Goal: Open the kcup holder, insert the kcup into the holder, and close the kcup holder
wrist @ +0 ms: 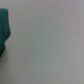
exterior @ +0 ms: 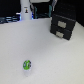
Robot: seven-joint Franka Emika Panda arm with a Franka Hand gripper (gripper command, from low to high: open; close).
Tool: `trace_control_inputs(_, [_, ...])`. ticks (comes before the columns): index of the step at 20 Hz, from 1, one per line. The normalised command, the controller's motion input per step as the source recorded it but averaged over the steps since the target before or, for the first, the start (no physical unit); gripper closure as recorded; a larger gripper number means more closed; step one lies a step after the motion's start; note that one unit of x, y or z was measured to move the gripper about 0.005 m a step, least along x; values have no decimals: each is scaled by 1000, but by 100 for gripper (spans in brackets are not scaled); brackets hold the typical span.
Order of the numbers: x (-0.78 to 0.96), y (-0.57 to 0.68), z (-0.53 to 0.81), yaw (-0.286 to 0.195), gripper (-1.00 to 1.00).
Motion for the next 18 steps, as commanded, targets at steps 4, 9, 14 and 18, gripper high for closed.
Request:
trace_control_inputs(4, [-81,764,50,-169,-100])
trace_control_inputs(9, [-32,823,-1,-179,-100])
trace_control_inputs(14, [-49,845,-27,-176,-100])
trace_control_inputs(18, [-141,798,-97,-171,-100])
